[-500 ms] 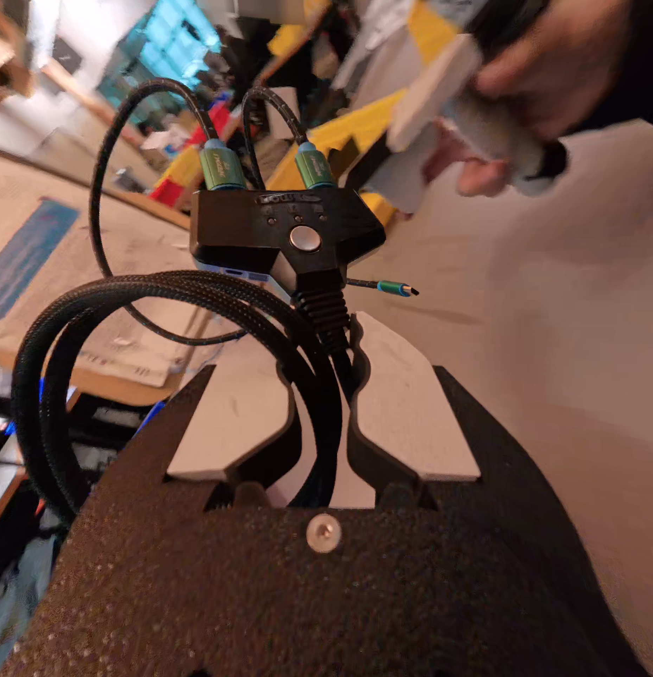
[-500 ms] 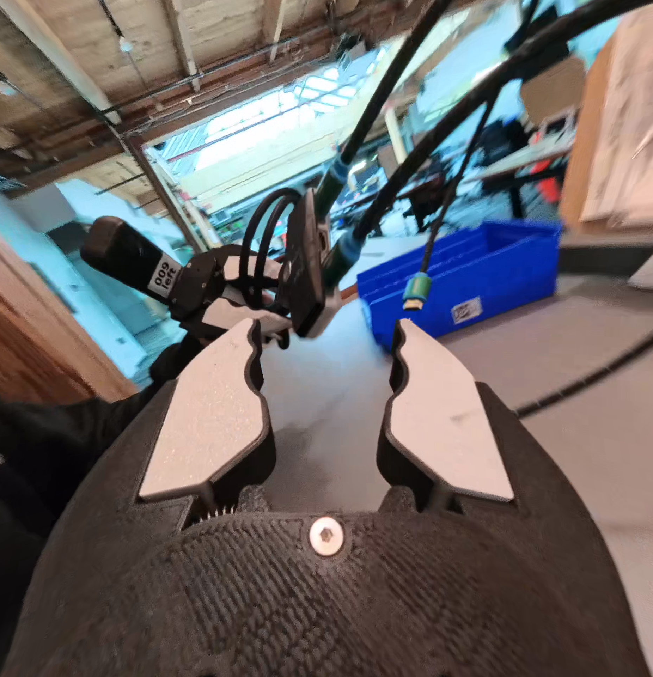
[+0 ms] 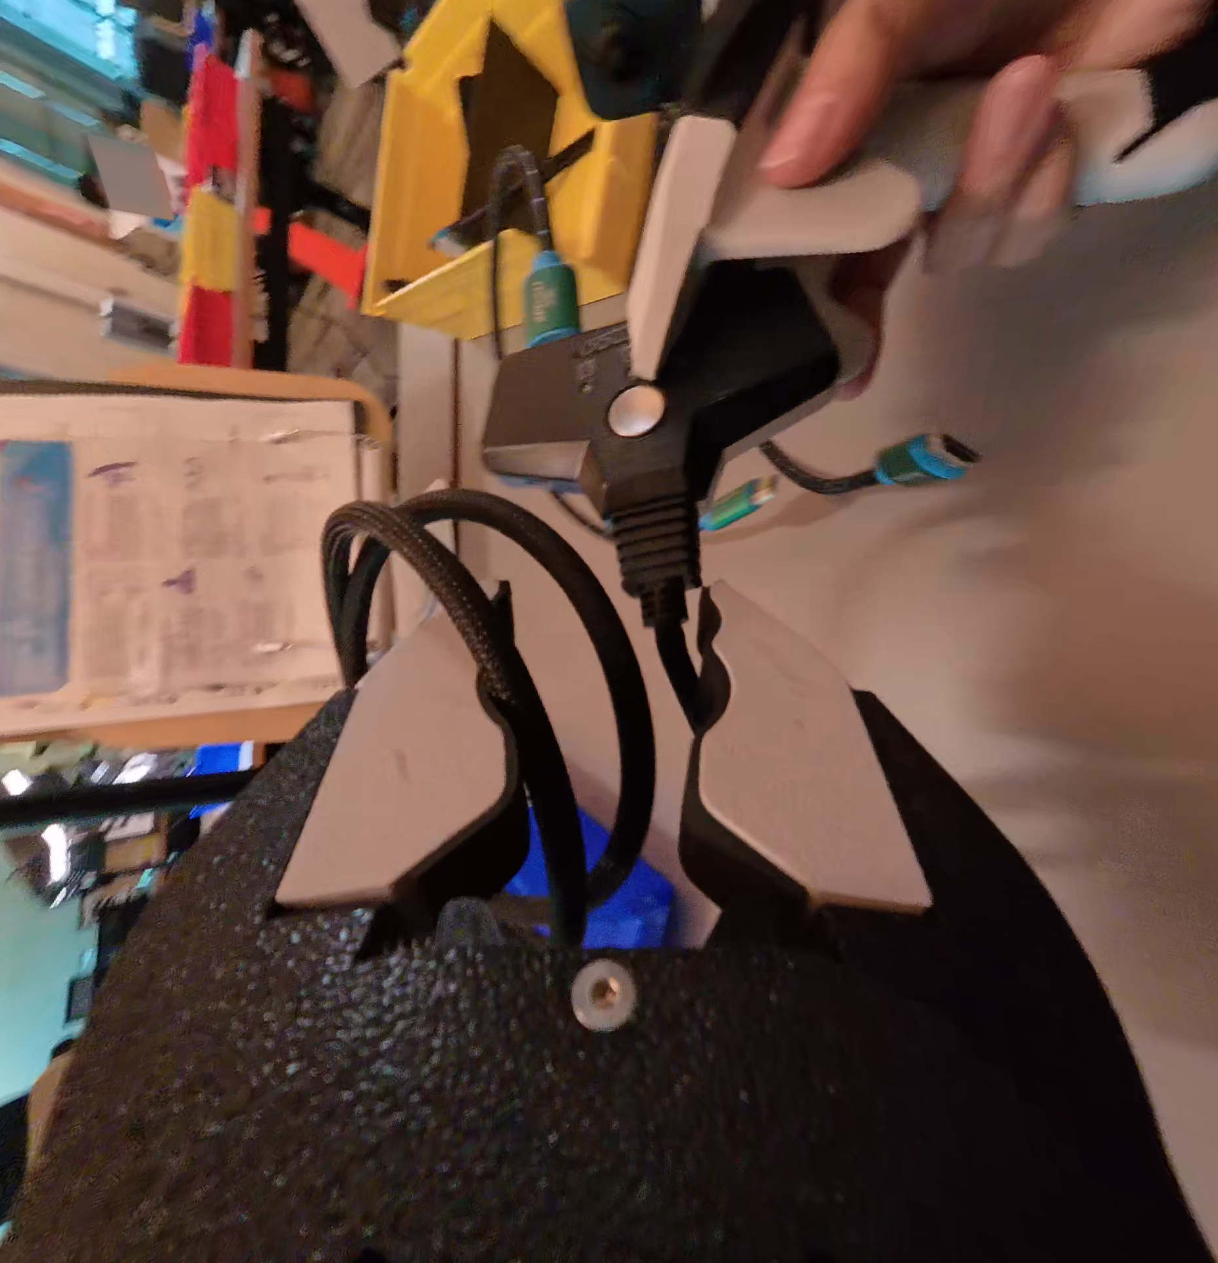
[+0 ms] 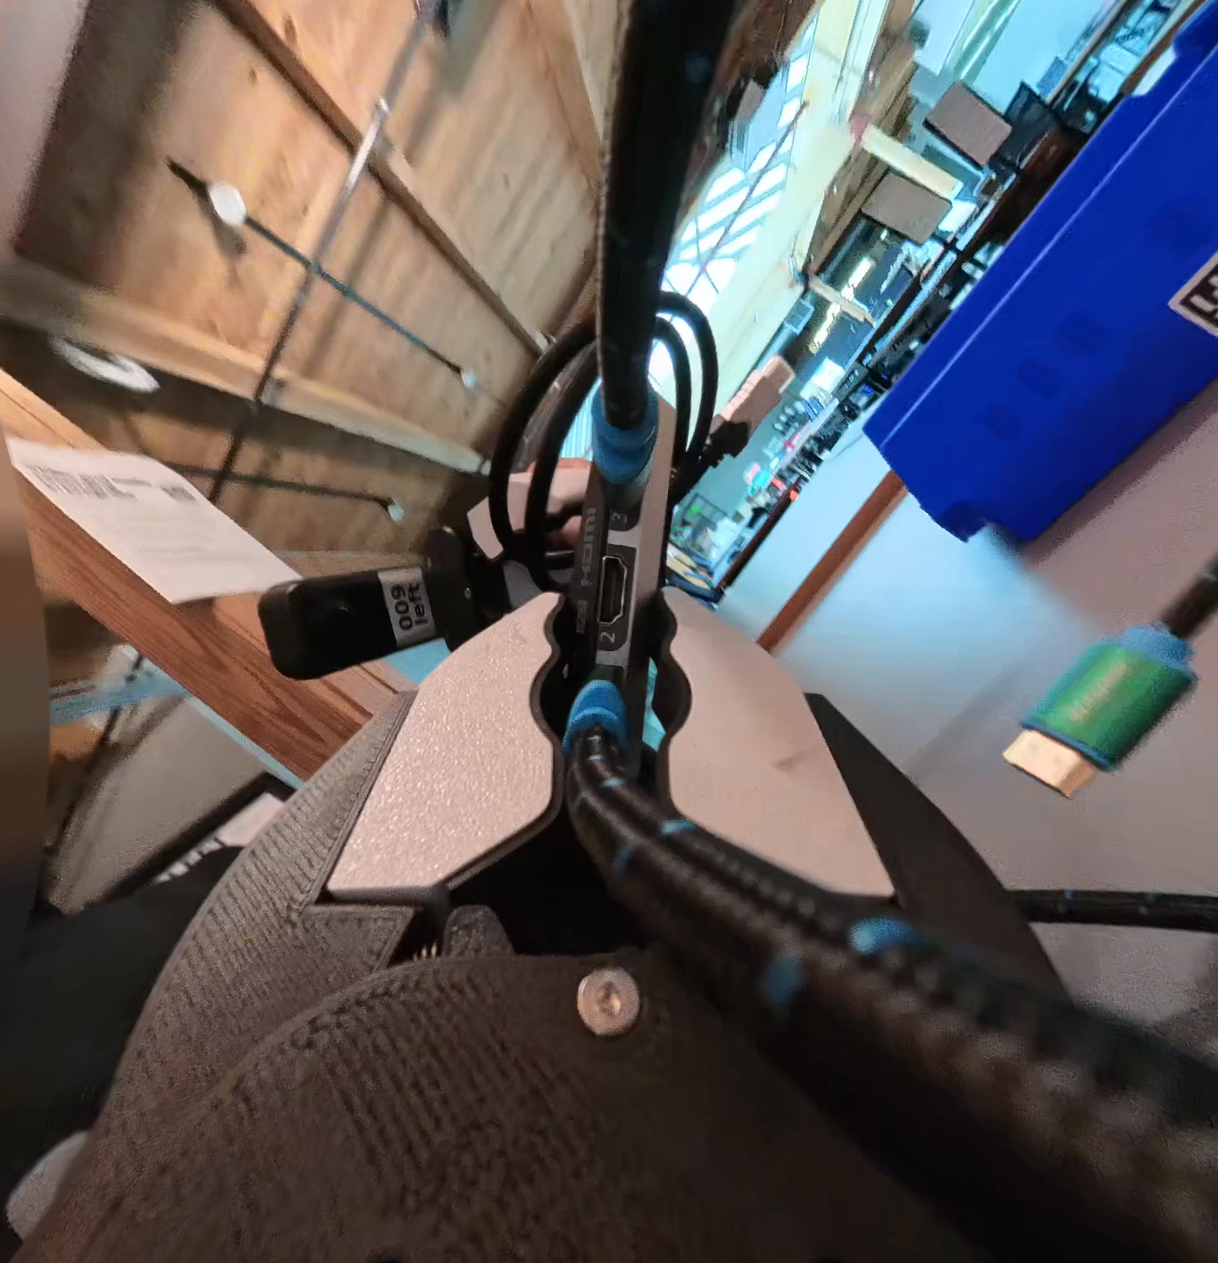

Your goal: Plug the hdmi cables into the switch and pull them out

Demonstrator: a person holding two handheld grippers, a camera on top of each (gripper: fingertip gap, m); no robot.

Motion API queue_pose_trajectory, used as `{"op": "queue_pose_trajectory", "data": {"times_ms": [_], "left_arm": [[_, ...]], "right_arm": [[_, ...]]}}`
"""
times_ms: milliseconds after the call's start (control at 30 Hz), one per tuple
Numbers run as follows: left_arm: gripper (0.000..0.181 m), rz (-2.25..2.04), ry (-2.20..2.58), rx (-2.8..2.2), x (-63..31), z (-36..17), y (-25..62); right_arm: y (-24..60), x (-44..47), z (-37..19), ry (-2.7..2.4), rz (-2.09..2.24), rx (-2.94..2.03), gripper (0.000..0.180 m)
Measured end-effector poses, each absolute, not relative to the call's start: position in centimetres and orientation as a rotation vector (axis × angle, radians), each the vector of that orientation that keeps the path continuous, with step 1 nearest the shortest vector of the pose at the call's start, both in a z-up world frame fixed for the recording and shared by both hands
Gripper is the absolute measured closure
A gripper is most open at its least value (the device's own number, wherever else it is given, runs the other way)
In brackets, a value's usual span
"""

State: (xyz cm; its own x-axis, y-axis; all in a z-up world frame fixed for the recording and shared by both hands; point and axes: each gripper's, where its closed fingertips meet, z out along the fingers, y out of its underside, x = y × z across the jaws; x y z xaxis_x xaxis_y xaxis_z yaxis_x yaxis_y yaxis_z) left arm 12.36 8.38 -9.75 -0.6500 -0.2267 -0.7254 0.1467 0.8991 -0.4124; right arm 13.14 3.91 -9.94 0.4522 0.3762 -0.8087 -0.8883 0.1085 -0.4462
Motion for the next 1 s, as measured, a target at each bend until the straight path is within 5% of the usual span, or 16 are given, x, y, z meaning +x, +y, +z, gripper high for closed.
{"op": "queue_pose_trajectory", "data": {"times_ms": [233, 400, 633, 733, 1000], "left_arm": [[0.115, -0.639, 2.092, -0.205, 11.3, -5.9, 10.0], [0.123, -1.053, 2.043, -0.350, 10.4, -4.2, 9.2], [0.129, -1.047, 2.070, -0.413, 11.7, -7.2, 7.1], [0.156, -1.131, 2.077, -0.372, 11.8, -8.1, 6.1], [0.157, -1.358, 2.027, -0.373, 12.1, -9.1, 5.9]], "right_arm": [[2.2, 14.9, -8.0, 0.695, 1.013, -0.917, 0.158], [1.9, 15.1, -8.4, 0.699, 1.005, -0.965, 0.158], [2.6, 13.9, -8.2, 0.709, 1.005, -0.995, 0.158], [2.8, 13.5, -8.1, 0.711, 1.023, -1.000, 0.158], [3.1, 13.4, -8.9, 0.739, 1.022, -1.038, 0.158]]}}
